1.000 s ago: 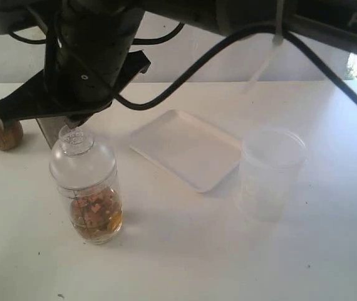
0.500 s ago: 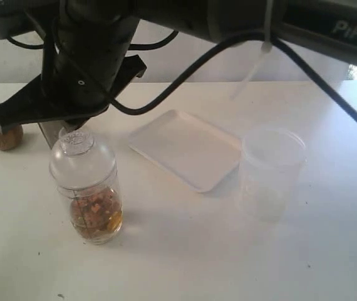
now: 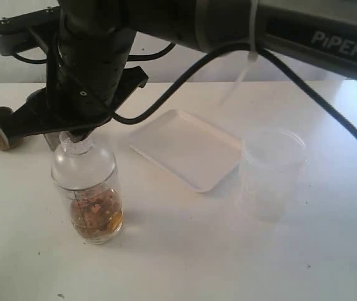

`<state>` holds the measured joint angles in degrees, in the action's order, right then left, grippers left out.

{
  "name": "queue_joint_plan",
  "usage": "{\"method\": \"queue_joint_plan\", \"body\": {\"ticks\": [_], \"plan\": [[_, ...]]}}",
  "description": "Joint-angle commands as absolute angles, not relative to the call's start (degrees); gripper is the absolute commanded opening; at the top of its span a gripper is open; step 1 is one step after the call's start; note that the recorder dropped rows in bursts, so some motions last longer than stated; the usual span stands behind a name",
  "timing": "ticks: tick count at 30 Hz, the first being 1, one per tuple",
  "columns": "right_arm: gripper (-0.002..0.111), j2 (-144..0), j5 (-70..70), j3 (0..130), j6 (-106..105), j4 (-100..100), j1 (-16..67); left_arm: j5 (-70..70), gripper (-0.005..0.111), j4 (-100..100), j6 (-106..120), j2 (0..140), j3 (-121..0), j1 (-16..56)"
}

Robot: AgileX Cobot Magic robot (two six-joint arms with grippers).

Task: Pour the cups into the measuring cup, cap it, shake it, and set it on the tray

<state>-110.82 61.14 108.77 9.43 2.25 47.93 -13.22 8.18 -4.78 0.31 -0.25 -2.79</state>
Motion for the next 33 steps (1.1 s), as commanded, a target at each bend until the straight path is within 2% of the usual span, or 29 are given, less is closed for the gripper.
{"method": "queue_joint_plan", "body": {"ticks": [1,33], "plan": [[0.0,-111.9,63.1,108.6,8.8,2.2,48.0,-13.4,0.0,7.7,-5.1,0.0,0.0,-2.7],[0.0,-113.0,62.4,108.7,8.6,1.8,48.0,-13.4,0.0,7.7,-5.1,0.0,0.0,-2.7]]}}
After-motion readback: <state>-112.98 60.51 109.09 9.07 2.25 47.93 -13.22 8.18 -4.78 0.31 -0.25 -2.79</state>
